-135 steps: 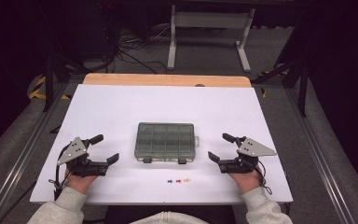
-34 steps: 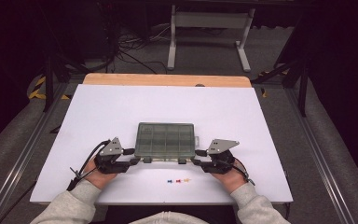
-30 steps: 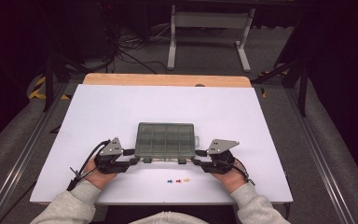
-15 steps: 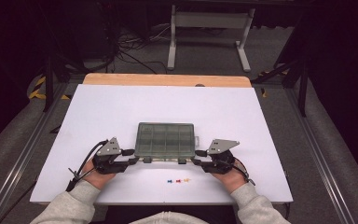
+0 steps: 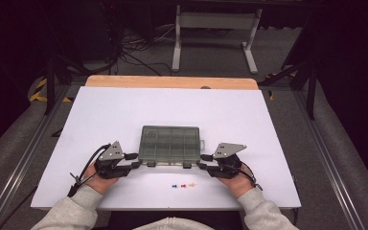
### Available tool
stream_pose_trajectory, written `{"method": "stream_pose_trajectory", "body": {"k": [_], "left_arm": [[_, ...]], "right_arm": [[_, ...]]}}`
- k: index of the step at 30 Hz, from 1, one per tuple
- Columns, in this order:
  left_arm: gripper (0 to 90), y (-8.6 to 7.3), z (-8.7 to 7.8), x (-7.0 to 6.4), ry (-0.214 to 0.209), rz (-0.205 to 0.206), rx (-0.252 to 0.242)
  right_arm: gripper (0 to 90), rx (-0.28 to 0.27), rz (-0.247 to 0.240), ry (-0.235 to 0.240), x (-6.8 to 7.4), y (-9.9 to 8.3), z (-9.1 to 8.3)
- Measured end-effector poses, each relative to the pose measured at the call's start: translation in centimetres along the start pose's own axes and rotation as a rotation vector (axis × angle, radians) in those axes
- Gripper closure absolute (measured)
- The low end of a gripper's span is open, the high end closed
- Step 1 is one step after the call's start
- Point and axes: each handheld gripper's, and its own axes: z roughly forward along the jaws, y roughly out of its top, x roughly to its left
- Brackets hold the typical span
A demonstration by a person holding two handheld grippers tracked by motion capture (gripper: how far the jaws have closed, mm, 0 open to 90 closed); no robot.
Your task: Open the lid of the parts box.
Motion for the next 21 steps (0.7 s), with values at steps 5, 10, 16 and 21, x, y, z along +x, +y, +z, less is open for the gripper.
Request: {"method": "stream_pose_trajectory", "body": {"k": [5,10,16,21], "left_arm": [[64.6,0.01,-0.07,-0.01,-0.007,-0.012,0.004],[65.5,0.04,-0.08,0.01,-0.004,-0.010,0.008],[69.6,0.15,-0.21,-0.21,0.001,0.004,-0.004],[71.2,0.23,-0.45,-0.20,-0.007,-0.006,-0.027]], "right_arm": [[64.8,-0.002,0.005,0.003,-0.01,0.01,-0.02],[65.3,-0.002,0.007,0.004,-0.01,0.02,-0.04],[68.4,-0.016,0.005,0.003,0.04,0.10,-0.20],[69.9,-0.033,0.001,0.001,0.08,0.29,-0.44]]}}
